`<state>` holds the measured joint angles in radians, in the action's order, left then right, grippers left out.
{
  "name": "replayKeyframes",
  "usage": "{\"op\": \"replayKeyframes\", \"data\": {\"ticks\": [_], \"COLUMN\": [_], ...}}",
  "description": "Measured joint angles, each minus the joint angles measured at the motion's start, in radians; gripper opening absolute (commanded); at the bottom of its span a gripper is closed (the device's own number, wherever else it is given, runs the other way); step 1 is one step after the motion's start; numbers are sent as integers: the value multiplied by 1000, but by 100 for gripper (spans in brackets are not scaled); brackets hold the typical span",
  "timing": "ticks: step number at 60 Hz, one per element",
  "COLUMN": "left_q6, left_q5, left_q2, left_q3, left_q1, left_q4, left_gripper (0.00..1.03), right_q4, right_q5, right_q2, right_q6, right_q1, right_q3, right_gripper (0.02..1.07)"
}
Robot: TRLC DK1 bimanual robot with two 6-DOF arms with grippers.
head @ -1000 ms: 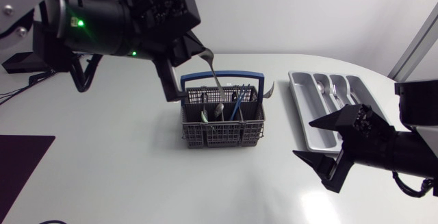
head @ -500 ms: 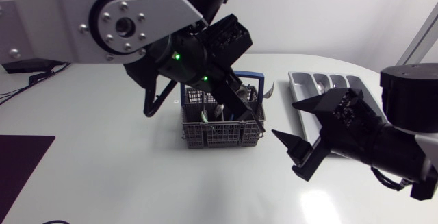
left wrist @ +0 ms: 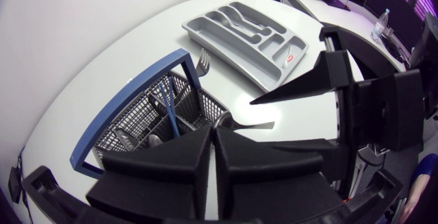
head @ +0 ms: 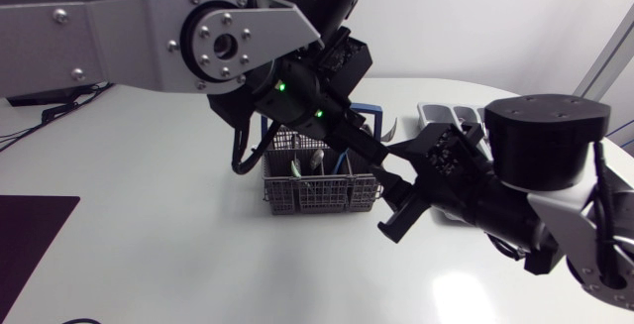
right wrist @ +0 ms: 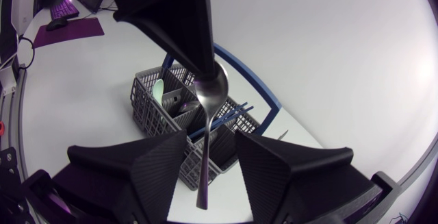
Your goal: Unload the cutlery basket into the drawer organizer.
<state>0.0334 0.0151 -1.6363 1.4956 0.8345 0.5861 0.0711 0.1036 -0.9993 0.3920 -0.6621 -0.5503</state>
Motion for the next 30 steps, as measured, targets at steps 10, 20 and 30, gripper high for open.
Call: {"op": "replayKeyframes", "data": {"ticks": [10, 20, 30], "left_q6": [-17, -34, -42], "left_q5": [-19, -26, -41], "left_q2": [-8, -10, -10], "left_q3": [5, 5, 6], "left_q1": [-2, -2, -10], "left_q4": [3, 16, 17], "left_gripper": [3, 3, 3], "right_q4": [48, 90, 121], "right_q5": [16, 54, 77], "right_q2": [-57, -87, -118], "right_q6": [0, 2, 4], "right_q1": [-14, -20, -26], "right_q3": [1, 1, 2], "right_gripper": [27, 19, 12]}}
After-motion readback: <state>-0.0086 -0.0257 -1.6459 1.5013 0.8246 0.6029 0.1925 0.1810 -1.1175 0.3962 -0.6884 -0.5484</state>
